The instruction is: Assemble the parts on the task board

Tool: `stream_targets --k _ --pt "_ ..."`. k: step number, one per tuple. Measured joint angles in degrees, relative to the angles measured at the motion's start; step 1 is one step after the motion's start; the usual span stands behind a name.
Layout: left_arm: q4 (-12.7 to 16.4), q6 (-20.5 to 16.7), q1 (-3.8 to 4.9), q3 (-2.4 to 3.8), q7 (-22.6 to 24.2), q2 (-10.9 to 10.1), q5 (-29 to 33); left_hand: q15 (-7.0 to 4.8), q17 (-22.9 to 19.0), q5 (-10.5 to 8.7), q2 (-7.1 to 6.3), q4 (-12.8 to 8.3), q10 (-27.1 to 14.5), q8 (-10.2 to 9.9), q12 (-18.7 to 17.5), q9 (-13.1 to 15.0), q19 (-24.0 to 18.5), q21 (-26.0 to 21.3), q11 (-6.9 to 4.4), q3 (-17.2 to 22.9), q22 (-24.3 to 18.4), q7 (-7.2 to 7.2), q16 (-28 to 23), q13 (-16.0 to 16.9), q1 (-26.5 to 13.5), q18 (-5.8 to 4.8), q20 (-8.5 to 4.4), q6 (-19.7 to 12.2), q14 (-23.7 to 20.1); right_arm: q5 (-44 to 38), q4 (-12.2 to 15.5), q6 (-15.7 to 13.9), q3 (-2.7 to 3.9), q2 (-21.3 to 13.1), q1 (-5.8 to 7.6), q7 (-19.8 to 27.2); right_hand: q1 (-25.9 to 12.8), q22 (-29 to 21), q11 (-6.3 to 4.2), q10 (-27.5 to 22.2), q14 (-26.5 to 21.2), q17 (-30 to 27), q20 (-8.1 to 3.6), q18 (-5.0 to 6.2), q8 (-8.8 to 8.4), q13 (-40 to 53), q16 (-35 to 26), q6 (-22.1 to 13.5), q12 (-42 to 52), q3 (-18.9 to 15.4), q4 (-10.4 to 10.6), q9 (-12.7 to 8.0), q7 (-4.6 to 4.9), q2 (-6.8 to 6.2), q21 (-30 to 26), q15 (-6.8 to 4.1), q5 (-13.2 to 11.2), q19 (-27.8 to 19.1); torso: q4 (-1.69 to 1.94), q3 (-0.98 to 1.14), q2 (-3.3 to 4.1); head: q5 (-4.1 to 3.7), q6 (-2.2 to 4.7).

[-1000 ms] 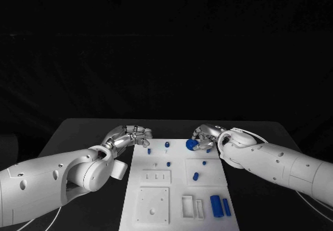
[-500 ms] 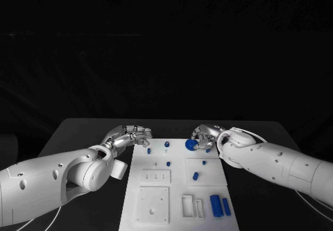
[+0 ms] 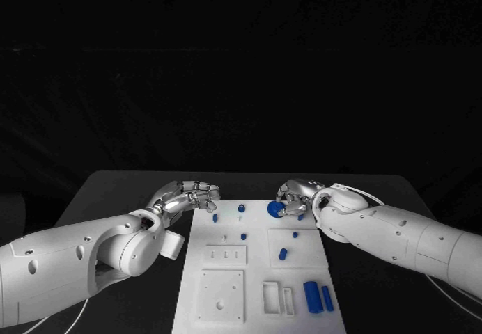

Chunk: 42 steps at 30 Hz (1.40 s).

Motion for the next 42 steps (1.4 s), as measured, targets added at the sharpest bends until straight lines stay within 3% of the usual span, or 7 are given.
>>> stream_targets --k 4,14,21,24,27,42 --pt "0.0 0.0 0.0 0.0 0.0 0.0 0.0 0.0 0.06 0.0 0.0 0.0 0.0 0.0 0.0 0.0 0.0 0.0 0.0 0.0 0.0 0.0 0.0 0.0 0.0 0.0 0.0 0.0 0.0 -0.74 0.07 -0.09 0.0 0.09 0.03 -0.38 -1.1 0.0 0.0 0.0 0.0 0.25 -0.11 0.01 0.02 -0.1 -0.22 -0.2 0.0 -1.44 0.16 -0.04 0.21 -0.21 0.0 0.0 1.4 -0.12 0.0 0.0 0.02 0.04 0.01" --pt "-0.02 0.02 0.0 0.0 -0.01 0.02 -0.01 -0.01 0.05 0.0 0.0 0.0 0.0 0.0 0.0 0.01 0.0 0.0 0.0 0.0 0.0 0.0 0.0 0.0 0.0 -0.01 0.0 0.0 0.01 -2.18 0.15 -0.43 -0.04 0.34 0.03 -1.15 -1.85 -0.01 0.0 0.0 0.0 0.51 -0.29 -0.05 0.18 -0.05 -0.22 -0.01 0.0 -2.31 0.25 -0.03 0.02 -0.12 0.29 0.0 1.86 -0.33 0.0 0.01 0.02 0.08 0.0" --pt "-0.03 0.02 0.0 0.0 -0.03 0.05 -0.02 -0.01 0.05 0.0 0.0 0.0 0.0 0.0 0.0 0.01 0.0 0.0 0.0 0.0 0.0 0.0 0.0 0.0 0.0 -0.01 0.0 0.0 0.01 -3.64 0.18 -1.02 -0.16 0.44 0.02 -1.72 -0.51 -0.01 -0.72 0.72 -0.02 0.86 -0.2 -0.04 1.35 -0.01 -0.67 2.22 0.0 -0.12 0.92 0.76 -1.54 1.15 0.3 -0.61 -2.91 -0.42 0.0 0.01 0.02 0.07 0.03" --pt "-0.03 0.02 0.0 0.0 -0.03 0.05 -0.02 -0.01 0.09 0.0 0.0 0.0 0.0 0.0 0.0 0.01 0.0 0.0 0.0 0.0 0.0 0.0 0.0 0.0 0.0 -0.01 0.0 0.0 0.01 -4.4 0.34 -1.4 -0.28 0.45 0.0 -2.03 0.3 -0.01 -0.92 0.93 0.18 1.01 -0.2 -0.04 1.8 -0.17 -0.93 2.95 0.0 1.43 1.4 0.93 -2.09 0.77 0.3 -0.81 -4.97 -0.42 -0.01 0.01 0.02 0.05 0.05" --pt "-0.04 0.02 0.0 0.0 -0.04 0.05 -0.02 -0.01 0.1 0.0 0.0 0.0 0.0 0.0 0.0 0.01 0.0 0.0 0.0 0.0 0.0 0.0 0.0 0.0 0.0 -0.01 0.0 0.0 0.01 -5.27 0.48 -1.72 -0.38 0.51 -0.01 -2.36 0.36 -0.01 -1.36 0.9 0.28 1.12 -0.2 -0.03 2.24 -0.31 -1.06 3.62 0.0 2.16 1.79 1.01 -2.72 0.69 0.3 -1.14 -5.18 -0.42 -0.03 0.02 0.02 0.04 0.04" --pt "-0.14 0.02 0.0 -0.01 -0.05 0.17 -0.03 -0.01 0.15 0.0 0.0 0.0 0.0 0.0 0.0 0.01 0.0 0.0 0.0 0.0 0.0 0.0 0.0 0.0 0.0 -0.01 0.0 0.0 0.01 -11.53 1.41 -3.56 -1.15 0.49 -0.03 -3.55 -0.26 0.04 -1.96 1.53 0.49 1.5 0.01 0.0 2.98 -0.37 -1.27 3.67 0.0 2.61 2.15 2.1 -2.68 -0.37 0.81 -1.73 -4.66 -0.62 -0.04 0.02 0.02 -0.02 -0.07"
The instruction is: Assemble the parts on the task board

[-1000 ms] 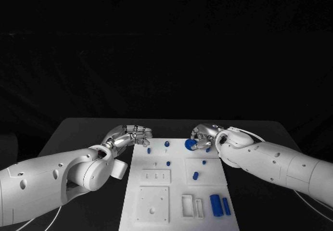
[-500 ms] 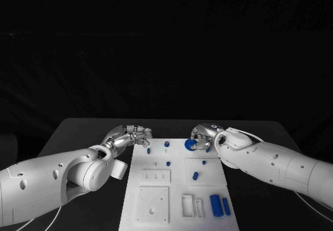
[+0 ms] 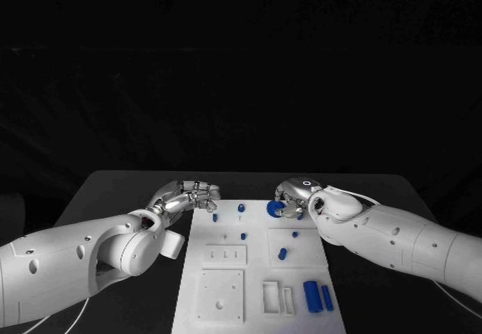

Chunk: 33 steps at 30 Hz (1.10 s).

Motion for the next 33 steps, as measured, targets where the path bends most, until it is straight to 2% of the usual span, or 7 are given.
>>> stream_targets --k 3,9,14,15,22,31,33 --pt "0.01 0.0 0.0 0.0 0.0 0.02 0.0 0.0 0.0 0.0 0.0 0.0 0.0 0.0 0.0 0.0 0.0 0.0 0.0 0.0 0.0 0.0 0.0 0.0 0.0 0.0 0.0 0.0 0.0 -0.62 0.22 -0.24 -0.03 -0.09 -0.03 -0.15 0.0 0.0 -0.21 0.21 0.0 0.11 0.0 0.0 0.0 0.1 -0.07 0.0 0.0 0.09 0.09 0.02 0.0 0.0 0.0 0.0 0.31 0.0 -0.01 0.0 0.0 -0.01 0.03" --pt "0.02 0.0 0.0 0.0 0.0 -0.03 -0.01 0.0 0.0 0.0 0.0 0.0 0.0 0.0 0.0 0.0 0.0 0.0 0.0 0.0 0.0 0.0 0.0 0.0 0.0 0.0 0.0 0.0 0.0 -1.55 1.48 -1.29 -0.17 -0.78 -0.24 -0.65 -0.23 -0.01 -0.41 0.41 0.02 0.38 0.01 0.01 0.01 0.23 -0.27 0.0 0.0 0.34 1.29 0.54 0.0 -0.23 0.29 -0.38 3.56 0.0 -0.02 0.02 0.0 -0.01 0.14" --pt "0.06 0.0 0.0 0.0 0.0 -0.09 -0.01 0.0 0.05 0.0 0.0 -0.15 0.0 0.0 0.0 -0.05 0.0 0.0 0.0 0.15 0.0 0.0 0.0 0.0 0.0 0.0 0.0 0.0 0.0 -3.6 4.15 -2.49 -0.34 -1.85 -0.52 -1.45 -0.23 -0.01 -0.62 0.62 0.03 0.57 0.01 0.01 0.04 0.4 -0.28 0.22 0.0 0.82 1.77 0.8 -0.21 -0.24 0.29 -0.39 4.16 0.0 -0.06 0.02 -0.02 0.06 0.19" --pt "0.07 0.0 0.0 0.0 0.0 -0.1 -0.01 0.0 0.05 0.0 0.0 -0.15 0.0 0.0 0.0 -0.05 0.0 0.0 0.0 0.15 0.0 0.0 0.0 0.0 0.0 0.0 0.0 0.0 0.0 -4.19 4.74 -2.7 -0.35 -2.05 -0.56 -1.59 0.01 -0.01 -0.61 0.62 0.03 0.6 0.01 0.02 0.04 0.41 -0.35 0.23 0.0 1.14 2.09 0.8 -0.22 -0.67 0.3 -0.39 4.37 0.0 -0.07 0.02 -0.02 0.09 0.2" --pt "0.08 -0.01 0.0 0.0 0.0 -0.25 -0.02 0.0 0.04 0.0 0.0 -0.15 0.0 0.0 0.0 -0.05 0.0 0.0 0.0 0.15 0.0 0.0 0.0 0.0 0.0 0.0 0.0 0.0 0.0 -8.62 9.0 -4.49 -0.19 -3.02 -0.51 -3.01 0.38 -0.01 -0.81 1.23 0.21 0.93 -0.02 0.04 0.04 0.52 -0.5 0.43 0.0 2.58 4.16 0.95 -0.42 -2.02 0.3 -0.56 4.36 0.04 -0.09 0.03 -0.04 0.16 0.41" --pt "0.2 -0.02 0.0 0.0 0.01 -0.3 -0.02 0.0 0.1 0.0 0.2 -0.15 0.19 0.0 0.0 -0.04 0.0 0.0 0.19 0.15 0.0 0.0 0.0 0.0 -0.2 -0.01 0.0 0.0 0.0 -13.62 13.06 -6.55 -0.17 -2.73 -0.51 -4.8 1.29 -0.02 -1.01 1.45 0.33 1.35 -0.11 0.05 0.03 0.52 -0.76 0.74 0.0 4.64 6.7 1.42 -0.72 -4.29 0.6 -0.51 1.46 0.34 -0.08 0.02 -0.04 0.35 0.59" --pt "0.27 -0.02 0.0 0.0 0.01 -0.3 -0.02 0.0 0.1 0.0 0.2 -0.15 0.19 0.0 0.0 -0.04 0.0 0.0 0.19 0.15 0.0 0.0 0.0 0.0 -0.2 -0.01 0.0 0.0 0.0 -14.43 13.47 -6.73 -0.17 -2.27 -0.5 -5.0 1.29 -0.02 -1.01 1.45 0.34 1.39 -0.11 0.06 0.03 0.52 -0.76 0.82 0.0 4.7 7.07 1.42 -0.79 -4.29 0.6 -0.5 1.21 0.35 -0.04 -0.02 -0.03 0.47 0.62"
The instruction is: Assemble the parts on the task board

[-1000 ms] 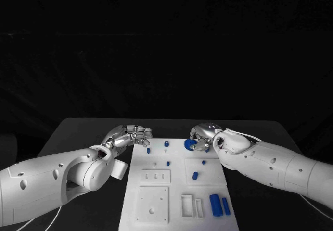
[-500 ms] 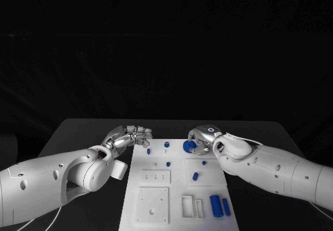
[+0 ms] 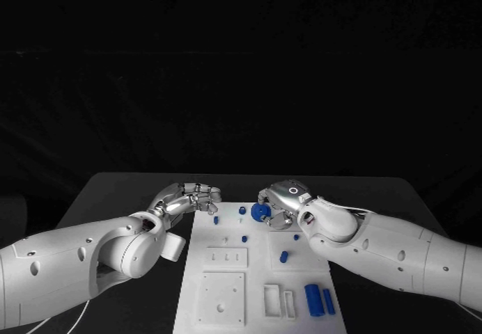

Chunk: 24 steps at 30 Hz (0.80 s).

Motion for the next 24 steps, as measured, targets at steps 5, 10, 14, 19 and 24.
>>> stream_targets --k 5,10,14,19,24 --pt "0.04 0.0 0.0 0.0 0.0 0.0 0.0 0.0 0.0 0.0 0.0 0.0 0.0 0.0 0.0 0.0 0.0 0.0 0.0 0.0 0.0 0.0 0.0 0.0 0.0 -0.01 0.0 0.0 0.0 -1.53 0.19 -0.26 -0.33 1.73 0.02 -0.37 0.3 0.0 0.0 0.0 0.01 0.06 0.0 0.02 -0.22 -0.04 0.0 0.02 0.0 0.35 0.35 0.05 -0.02 -0.3 0.0 0.01 -0.39 0.0 0.1 -0.04 0.01 0.18 0.02" --pt "0.06 0.0 0.0 0.0 0.0 0.07 -0.01 0.0 -0.01 0.0 0.0 0.0 0.0 0.0 -0.22 0.0 0.0 0.0 0.0 0.0 0.0 0.0 0.0 0.0 0.0 -0.01 0.0 0.0 0.0 -2.6 -0.77 -0.31 -1.15 3.97 0.0 -0.59 0.3 -0.01 0.0 0.0 0.02 0.13 0.01 0.03 -0.23 -0.04 0.0 0.09 0.0 0.37 0.37 0.11 -0.09 -0.3 0.0 0.02 -0.66 0.01 0.19 -0.09 0.03 0.27 -0.06" --pt "0.07 0.0 0.0 0.01 0.0 0.18 -0.01 0.0 0.03 0.0 0.0 0.0 0.0 0.0 -0.22 0.01 0.0 0.0 0.0 0.0 0.0 0.0 0.0 0.0 0.0 -0.01 0.0 0.0 0.0 -3.14 -2.45 -0.3 -1.79 5.81 -0.03 -0.71 0.3 -0.01 0.0 0.0 0.1 0.13 0.09 0.03 -0.28 -0.04 0.0 0.12 0.0 0.53 0.53 0.11 -0.13 -0.3 0.0 0.1 -0.66 0.09 0.26 -0.13 0.04 0.28 -0.12" --pt "-0.01 0.0 0.0 0.01 0.0 0.22 -0.01 0.0 0.05 0.0 0.0 0.0 0.0 0.0 -0.22 0.01 0.0 0.0 0.0 0.0 0.0 0.0 0.0 0.0 0.0 -0.01 0.0 0.0 0.0 -3.55 -3.66 -0.21 -1.94 7.16 -0.37 -0.84 0.3 -0.01 0.0 0.0 -0.01 0.18 0.1 0.03 -0.39 -0.27 0.0 0.21 -0.23 0.68 0.69 0.1 -0.2 -0.3 0.0 -0.01 -0.89 0.09 0.33 -0.16 0.06 0.22 -0.23" --pt "-0.02 0.0 0.0 0.01 0.0 0.21 -0.01 0.0 0.05 0.0 0.0 0.0 0.0 0.0 -0.22 0.01 0.0 0.0 0.0 0.0 0.0 0.0 0.0 0.0 0.0 -0.01 0.0 0.0 0.0 -3.84 -4.64 -0.08 -2.0 7.96 -0.51 -0.96 0.3 -0.01 0.0 0.0 -0.03 0.18 0.1 0.04 -0.4 -0.28 -0.13 0.22 -0.23 0.68 0.69 0.08 -0.22 -0.3 0.0 -0.03 -0.89 0.09 0.31 -0.15 0.06 0.49 -0.32"
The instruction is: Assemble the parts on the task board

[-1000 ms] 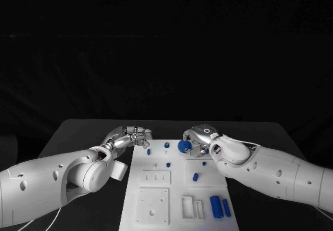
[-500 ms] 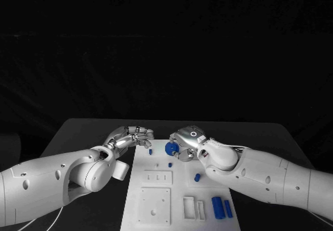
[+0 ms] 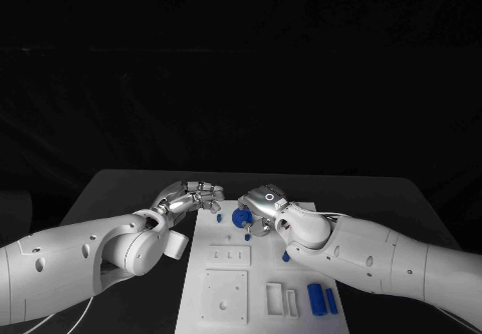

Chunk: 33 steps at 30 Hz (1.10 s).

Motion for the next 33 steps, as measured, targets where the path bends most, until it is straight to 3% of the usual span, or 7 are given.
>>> stream_targets --k 17,22,24,26,29,33 --pt "-0.04 0.0 0.0 0.0 -0.03 0.18 -0.01 0.0 0.07 0.0 0.0 0.0 0.0 0.0 0.0 0.0 0.0 0.0 0.0 0.0 0.04 0.0 -0.22 0.0 0.0 0.0 0.0 0.0 0.0 -0.25 -2.56 0.38 -0.31 1.87 -0.27 -0.11 0.23 0.0 0.32 -0.75 0.0 0.06 0.02 0.02 -0.34 -0.85 -0.28 0.4 -1.06 -0.16 0.15 -0.01 -0.4 -0.23 0.0 0.0 -0.61 -0.01 -0.2 0.16 -0.01 0.47 -0.18" --pt "-0.07 0.0 0.0 0.0 -0.04 0.17 -0.01 0.0 0.11 0.0 0.0 0.0 0.0 0.0 0.0 -0.04 0.0 0.0 0.0 0.0 0.05 0.0 -0.22 0.0 0.0 -0.01 0.0 0.0 0.0 0.04 -3.5 0.37 -0.38 2.03 -0.28 -0.11 0.46 0.0 0.72 -1.56 0.0 0.2 0.02 0.02 -1.66 -1.39 -0.5 0.37 -1.83 -0.56 -0.02 -0.21 -0.36 -0.46 0.0 0.0 -1.06 -0.01 -0.23 0.19 -0.01 0.56 -0.22" --pt "-0.06 0.0 0.0 0.0 -0.05 0.17 -0.01 0.0 0.11 0.0 0.0 0.0 0.0 0.0 0.0 -0.05 0.0 0.0 0.0 0.0 0.05 0.0 -0.22 0.0 0.0 -0.01 0.0 0.0 0.0 0.23 -3.72 0.37 -0.43 2.06 -0.34 -0.12 0.47 -0.01 1.51 -2.35 -0.24 0.26 0.04 0.03 -3.45 -2.03 -0.55 -1.65 -2.78 -1.24 -0.6 -1.02 1.65 -0.46 0.0 0.53 -1.05 -0.03 -0.27 0.19 -0.01 0.6 -0.2" --pt "-0.04 0.01 0.0 0.0 -0.07 0.19 -0.01 0.0 0.11 0.0 0.0 0.0 0.0 0.0 0.0 -0.04 0.0 0.0 0.0 0.0 0.05 0.0 -0.23 0.0 0.0 -0.01 0.0 0.0 0.0 0.43 -3.75 0.37 -0.44 2.07 -0.36 -0.17 0.62 -0.01 2.18 -3.01 -0.25 0.38 0.15 0.02 -4.33 -2.47 -0.55 -2.82 -3.36 -1.64 -1.0 -1.52 2.82 -0.61 0.0 1.39 -1.05 -0.14 -0.31 0.19 -0.02 0.62 -0.17" --pt "-0.03 0.01 0.0 0.0 -0.08 0.2 -0.01 0.0 0.11 0.0 0.0 0.0 0.0 0.0 0.0 -0.04 0.0 0.0 0.0 0.0 0.05 0.0 -0.22 0.0 0.0 -0.01 0.0 0.0 0.0 0.61 -3.76 0.37 -0.44 2.1 -0.36 -0.22 0.76 -0.01 2.67 -3.5 -0.09 0.45 0.19 -0.06 -4.66 -2.83 -0.55 -3.68 -3.71 -1.78 -1.14 -1.78 3.69 -0.75 0.0 1.56 -1.05 -0.3 -0.31 0.19 -0.02 0.66 -0.14" --pt "-0.03 0.02 0.0 0.01 -0.1 0.21 -0.01 0.0 0.11 0.0 0.0 0.0 0.0 0.0 0.0 -0.04 0.0 0.0 0.0 0.0 0.04 0.0 -0.22 0.0 0.0 -0.01 0.0 0.0 0.0 0.91 -3.77 0.37 -0.44 2.17 -0.36 -0.25 0.76 -0.01 2.78 -3.61 -0.09 0.45 0.13 -0.08 -4.66 -2.9 -0.55 -3.8 -3.71 -1.78 -1.15 -1.79 3.8 -0.75 0.0 1.56 -1.05 -0.55 -0.31 0.21 -0.02 0.67 -0.13"
